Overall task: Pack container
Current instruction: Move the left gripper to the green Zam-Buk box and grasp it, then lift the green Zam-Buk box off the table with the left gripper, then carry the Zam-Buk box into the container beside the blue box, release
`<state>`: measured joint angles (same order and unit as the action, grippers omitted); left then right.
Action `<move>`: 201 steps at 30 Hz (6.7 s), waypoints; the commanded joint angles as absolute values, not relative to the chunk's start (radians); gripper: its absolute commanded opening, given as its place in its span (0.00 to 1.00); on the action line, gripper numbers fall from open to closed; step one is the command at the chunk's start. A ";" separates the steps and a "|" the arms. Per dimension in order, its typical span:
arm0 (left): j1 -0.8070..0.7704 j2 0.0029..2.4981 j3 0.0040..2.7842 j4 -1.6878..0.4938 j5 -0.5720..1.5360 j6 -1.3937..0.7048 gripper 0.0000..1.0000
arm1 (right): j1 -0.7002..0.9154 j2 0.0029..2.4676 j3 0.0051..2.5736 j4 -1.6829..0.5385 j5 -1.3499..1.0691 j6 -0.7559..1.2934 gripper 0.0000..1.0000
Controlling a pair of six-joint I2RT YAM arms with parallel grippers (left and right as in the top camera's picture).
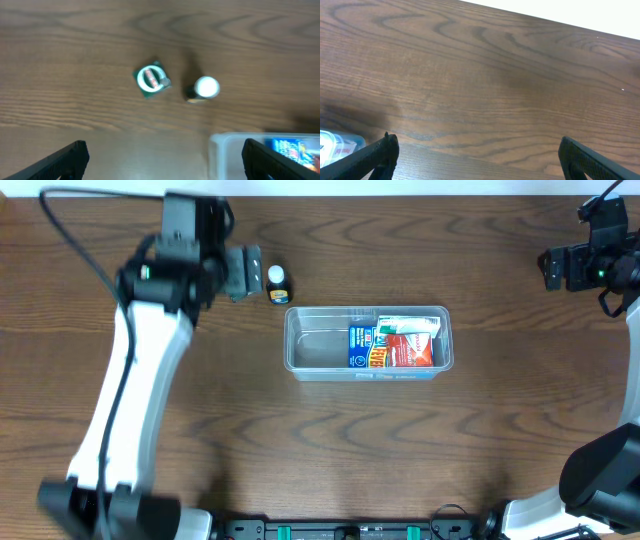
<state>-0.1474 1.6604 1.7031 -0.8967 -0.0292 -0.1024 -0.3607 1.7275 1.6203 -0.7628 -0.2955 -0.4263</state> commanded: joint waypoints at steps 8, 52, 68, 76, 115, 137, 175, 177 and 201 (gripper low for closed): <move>-0.020 1.897 1.807 -0.846 0.073 -0.234 0.98 | -0.367 1.734 1.624 -0.764 -0.303 -0.416 0.99; -0.059 2.297 1.807 -0.603 -0.012 -0.479 0.98 | -0.367 1.734 1.624 -0.764 -0.303 -0.416 0.99; -0.058 2.325 1.806 -0.614 -0.012 -0.413 0.79 | -0.367 1.734 1.624 -0.764 -0.303 -0.416 0.99; -0.057 2.325 1.807 -0.671 -0.012 -0.411 0.74 | -0.367 1.734 1.624 -0.764 -0.303 -0.416 0.99; -0.056 2.263 1.803 -0.728 -0.083 -0.209 0.74 | -0.367 1.734 1.624 -0.764 -0.303 -0.416 0.99; -0.056 2.267 1.797 -0.754 -0.083 -0.260 0.50 | -0.367 1.734 1.624 -0.764 -0.303 -0.416 0.99; -0.553 1.833 1.816 -1.126 0.230 -0.352 0.48 | -0.367 1.734 1.624 -0.764 -0.303 -0.416 0.99; -0.593 1.851 1.816 -1.095 0.210 -0.378 0.48 | -0.367 1.734 1.624 -0.764 -0.303 -0.416 0.99; -0.691 2.113 1.815 -1.000 0.138 -0.530 0.48 | -0.367 1.734 1.624 -0.764 -0.303 -0.416 0.99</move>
<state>-0.6949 2.0846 1.8137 -0.9977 0.1501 -0.5152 -0.3607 1.7275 1.6203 -0.7624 -0.2955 -0.4263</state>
